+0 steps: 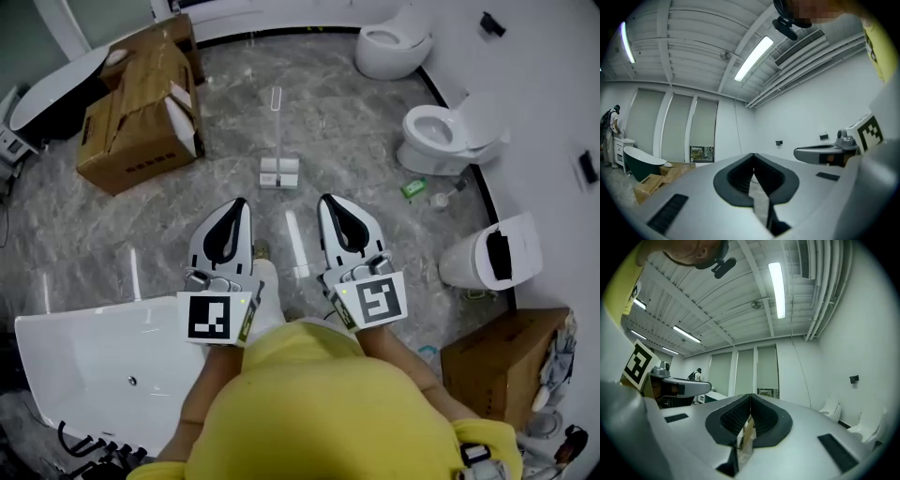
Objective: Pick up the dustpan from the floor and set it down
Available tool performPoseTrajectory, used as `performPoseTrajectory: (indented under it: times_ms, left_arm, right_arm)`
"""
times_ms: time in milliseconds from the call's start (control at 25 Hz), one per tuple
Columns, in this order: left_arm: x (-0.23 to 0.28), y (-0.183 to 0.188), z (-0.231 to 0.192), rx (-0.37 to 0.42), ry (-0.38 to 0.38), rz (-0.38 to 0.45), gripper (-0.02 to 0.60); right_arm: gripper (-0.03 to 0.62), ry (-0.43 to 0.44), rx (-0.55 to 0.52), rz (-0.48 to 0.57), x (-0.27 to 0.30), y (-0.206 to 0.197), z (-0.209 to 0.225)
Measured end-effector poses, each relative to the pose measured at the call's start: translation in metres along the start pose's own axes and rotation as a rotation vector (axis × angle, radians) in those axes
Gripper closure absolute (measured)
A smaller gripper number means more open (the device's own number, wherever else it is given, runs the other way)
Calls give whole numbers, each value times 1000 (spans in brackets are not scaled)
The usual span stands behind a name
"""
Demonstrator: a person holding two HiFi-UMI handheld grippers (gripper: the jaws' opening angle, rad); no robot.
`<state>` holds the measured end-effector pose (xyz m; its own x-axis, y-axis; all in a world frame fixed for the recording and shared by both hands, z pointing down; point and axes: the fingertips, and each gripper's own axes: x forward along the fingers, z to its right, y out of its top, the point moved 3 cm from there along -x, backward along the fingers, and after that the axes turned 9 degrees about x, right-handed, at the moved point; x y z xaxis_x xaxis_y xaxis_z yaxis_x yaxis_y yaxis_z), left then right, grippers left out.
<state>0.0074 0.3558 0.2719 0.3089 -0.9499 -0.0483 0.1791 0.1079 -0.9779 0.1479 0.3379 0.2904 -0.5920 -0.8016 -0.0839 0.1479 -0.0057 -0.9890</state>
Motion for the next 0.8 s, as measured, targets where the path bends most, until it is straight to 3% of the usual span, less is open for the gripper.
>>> performPoseTrajectory:
  times_ms: [280, 800]
  left_arm:
    - [54, -35, -36, -11, -27, -12, 578]
    - [225, -76, -158, -63, -140, -25, 578]
  right_arm:
    - [560, -7, 12, -17, 69, -29, 25]
    - [542, -96, 1, -77, 273, -43, 81]
